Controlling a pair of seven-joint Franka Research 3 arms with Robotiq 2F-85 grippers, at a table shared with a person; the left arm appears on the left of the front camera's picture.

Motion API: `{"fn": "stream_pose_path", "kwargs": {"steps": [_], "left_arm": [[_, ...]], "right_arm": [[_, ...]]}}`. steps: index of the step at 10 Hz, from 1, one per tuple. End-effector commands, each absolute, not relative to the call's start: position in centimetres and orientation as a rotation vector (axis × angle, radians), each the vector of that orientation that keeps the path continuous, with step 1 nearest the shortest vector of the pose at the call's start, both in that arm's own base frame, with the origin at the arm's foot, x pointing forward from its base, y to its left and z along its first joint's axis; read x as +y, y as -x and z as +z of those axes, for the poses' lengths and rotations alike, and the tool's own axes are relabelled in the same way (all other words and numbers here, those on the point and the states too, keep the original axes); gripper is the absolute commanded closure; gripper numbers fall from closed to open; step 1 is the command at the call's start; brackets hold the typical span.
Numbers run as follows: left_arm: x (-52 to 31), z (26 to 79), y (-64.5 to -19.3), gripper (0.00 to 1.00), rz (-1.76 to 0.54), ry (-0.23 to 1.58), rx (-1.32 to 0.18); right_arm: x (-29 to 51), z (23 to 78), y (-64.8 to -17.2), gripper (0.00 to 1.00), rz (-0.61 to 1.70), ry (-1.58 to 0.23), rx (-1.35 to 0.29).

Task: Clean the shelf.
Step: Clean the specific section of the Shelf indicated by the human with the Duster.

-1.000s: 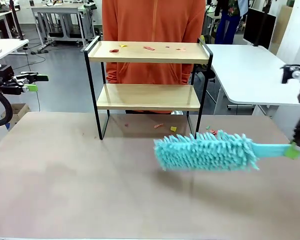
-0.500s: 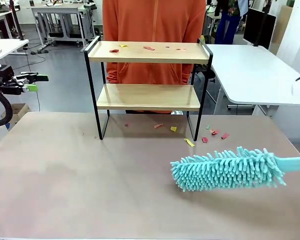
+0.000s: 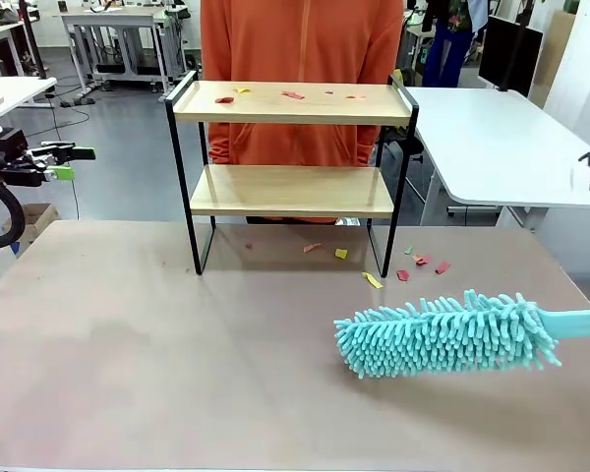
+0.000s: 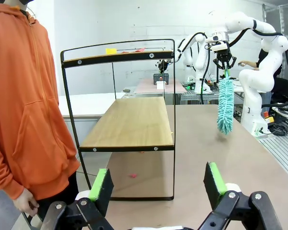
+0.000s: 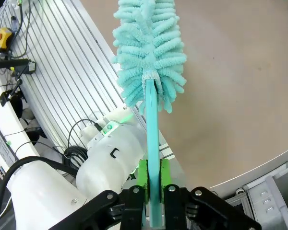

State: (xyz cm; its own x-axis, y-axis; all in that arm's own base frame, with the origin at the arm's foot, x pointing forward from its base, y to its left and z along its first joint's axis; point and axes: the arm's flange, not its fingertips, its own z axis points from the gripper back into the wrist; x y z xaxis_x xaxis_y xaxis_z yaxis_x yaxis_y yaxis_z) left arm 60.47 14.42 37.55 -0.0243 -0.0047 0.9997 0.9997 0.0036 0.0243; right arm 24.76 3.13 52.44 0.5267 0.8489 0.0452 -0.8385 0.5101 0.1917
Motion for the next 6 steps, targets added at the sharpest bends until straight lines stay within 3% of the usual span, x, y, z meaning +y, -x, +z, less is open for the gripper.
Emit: {"fn": "stream_pose_path", "kwargs": {"steps": [1, 6], "left_arm": [[14.29, 37.79, -60.33, 0.0, -1.238, 1.18, -1.236], [14.29, 37.79, -60.33, 0.0, -1.238, 1.18, -1.236]], "right_arm": [[3.29, 52.56, -24.98, 0.87, 1.026, -0.198, 0.041], [3.29, 52.56, -24.98, 0.87, 1.026, -0.198, 0.041]]}}
